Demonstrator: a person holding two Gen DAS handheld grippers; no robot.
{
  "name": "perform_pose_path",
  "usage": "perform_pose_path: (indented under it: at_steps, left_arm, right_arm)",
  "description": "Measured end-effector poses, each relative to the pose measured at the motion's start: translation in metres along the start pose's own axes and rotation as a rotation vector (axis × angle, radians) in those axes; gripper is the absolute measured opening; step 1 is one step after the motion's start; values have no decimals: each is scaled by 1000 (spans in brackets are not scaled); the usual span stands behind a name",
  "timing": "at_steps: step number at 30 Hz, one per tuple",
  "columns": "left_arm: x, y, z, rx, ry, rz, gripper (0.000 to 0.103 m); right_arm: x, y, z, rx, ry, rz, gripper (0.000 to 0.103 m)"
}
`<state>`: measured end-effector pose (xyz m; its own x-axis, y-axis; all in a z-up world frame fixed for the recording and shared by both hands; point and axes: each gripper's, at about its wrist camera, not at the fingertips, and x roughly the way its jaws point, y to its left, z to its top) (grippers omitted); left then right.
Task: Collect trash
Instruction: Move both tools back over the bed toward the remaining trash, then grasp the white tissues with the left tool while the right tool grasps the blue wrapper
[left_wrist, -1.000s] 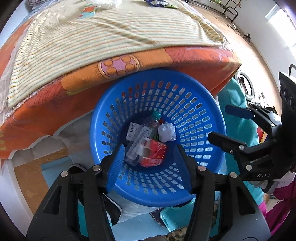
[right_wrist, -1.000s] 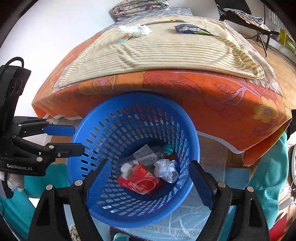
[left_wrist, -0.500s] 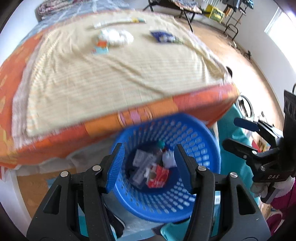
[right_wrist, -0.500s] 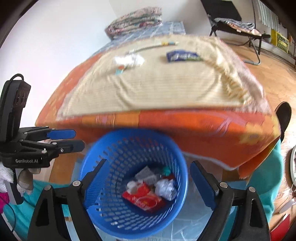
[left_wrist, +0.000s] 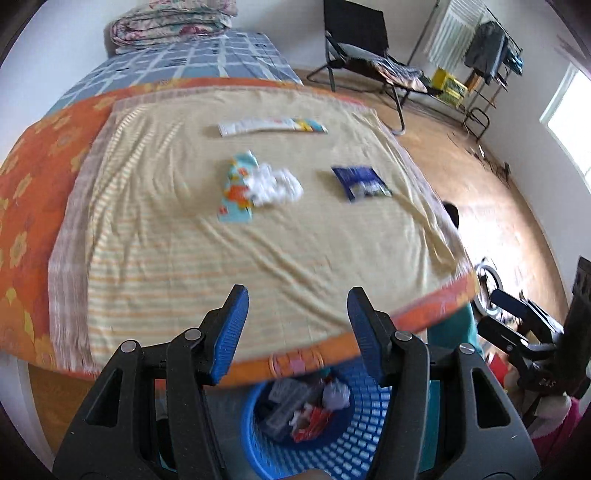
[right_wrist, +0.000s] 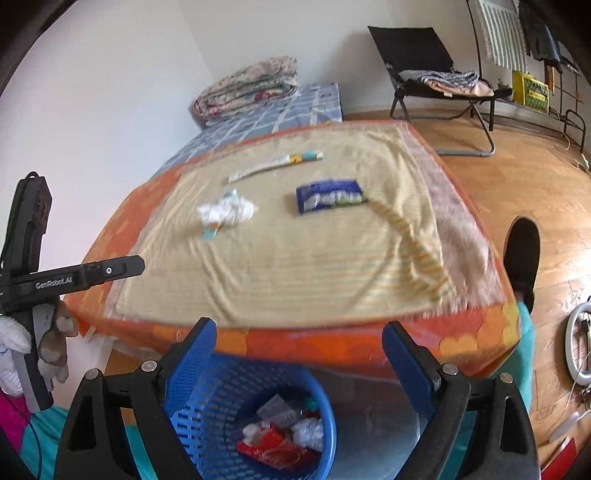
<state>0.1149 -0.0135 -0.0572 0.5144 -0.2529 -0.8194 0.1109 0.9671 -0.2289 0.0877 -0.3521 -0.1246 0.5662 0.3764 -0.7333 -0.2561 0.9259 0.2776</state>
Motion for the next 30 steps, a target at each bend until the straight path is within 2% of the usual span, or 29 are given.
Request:
perform_pose_path:
  at_steps: [9,16,21,30]
  left_arm:
    - [27,26,49,-101,-33,-16,57]
    - [53,44,74,-211,-25,-46,57]
    - [74,47,83,-229,-1,-43,57]
    - [110,46,93,-217,51,-25,57]
  right_arm:
    - [25,-18,55,66,-11,12,93]
    - [70,-42,86,254,45,75,93]
    - [105,-57,96,377,99,109,93]
    - [157,-81,108,510,176,136,93]
